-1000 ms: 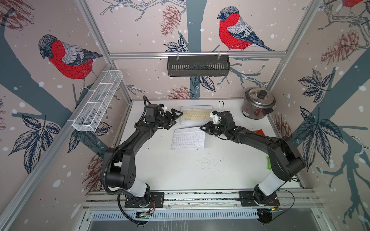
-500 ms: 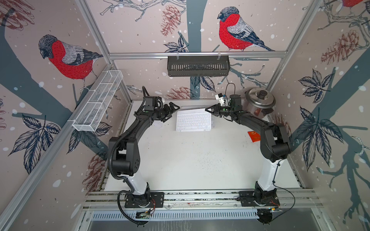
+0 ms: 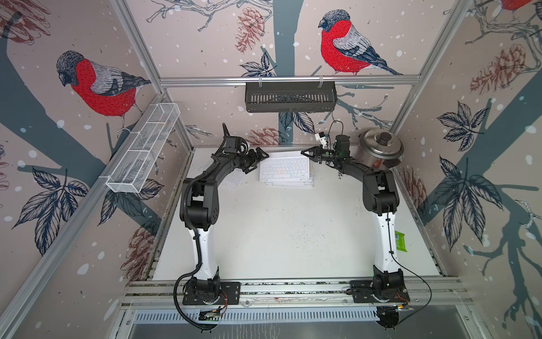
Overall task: Stack the numeric keypads
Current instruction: Place the numeric keypad at the numeric keypad.
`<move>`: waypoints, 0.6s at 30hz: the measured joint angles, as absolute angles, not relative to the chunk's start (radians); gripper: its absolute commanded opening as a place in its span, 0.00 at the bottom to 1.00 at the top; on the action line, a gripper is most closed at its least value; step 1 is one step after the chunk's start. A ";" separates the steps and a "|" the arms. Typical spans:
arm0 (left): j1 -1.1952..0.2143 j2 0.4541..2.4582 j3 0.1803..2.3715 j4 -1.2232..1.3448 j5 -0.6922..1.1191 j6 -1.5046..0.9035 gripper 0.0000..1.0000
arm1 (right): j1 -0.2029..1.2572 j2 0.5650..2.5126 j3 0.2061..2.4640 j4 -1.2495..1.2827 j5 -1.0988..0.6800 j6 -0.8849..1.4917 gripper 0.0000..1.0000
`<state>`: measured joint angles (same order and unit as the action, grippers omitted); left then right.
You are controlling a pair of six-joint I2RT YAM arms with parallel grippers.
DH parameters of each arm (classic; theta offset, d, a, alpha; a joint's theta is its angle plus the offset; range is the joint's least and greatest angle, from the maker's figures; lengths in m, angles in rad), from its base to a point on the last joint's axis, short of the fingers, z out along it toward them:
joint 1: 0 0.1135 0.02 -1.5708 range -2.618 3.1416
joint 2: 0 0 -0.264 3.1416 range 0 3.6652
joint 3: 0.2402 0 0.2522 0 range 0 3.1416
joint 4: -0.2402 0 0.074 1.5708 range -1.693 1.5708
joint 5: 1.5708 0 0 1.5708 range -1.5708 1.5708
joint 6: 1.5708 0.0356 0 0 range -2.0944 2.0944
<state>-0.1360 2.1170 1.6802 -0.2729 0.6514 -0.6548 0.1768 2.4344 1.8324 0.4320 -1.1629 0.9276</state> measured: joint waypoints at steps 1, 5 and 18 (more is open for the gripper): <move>-0.139 2.139 1.701 -0.278 0.652 -0.655 0.97 | 0.169 2.455 1.858 0.428 -1.165 0.932 0.04; -0.149 2.210 1.779 -0.310 0.651 -0.653 0.97 | 0.152 2.510 1.938 0.382 -1.178 0.918 0.07; -0.166 2.298 1.854 -0.352 0.649 -0.648 0.97 | 0.146 2.648 2.165 0.102 -1.163 0.757 0.19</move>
<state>-0.1661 2.2978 1.8538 -0.3523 0.6495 -0.6479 0.1463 2.6476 2.1654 0.1017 -1.1633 0.7570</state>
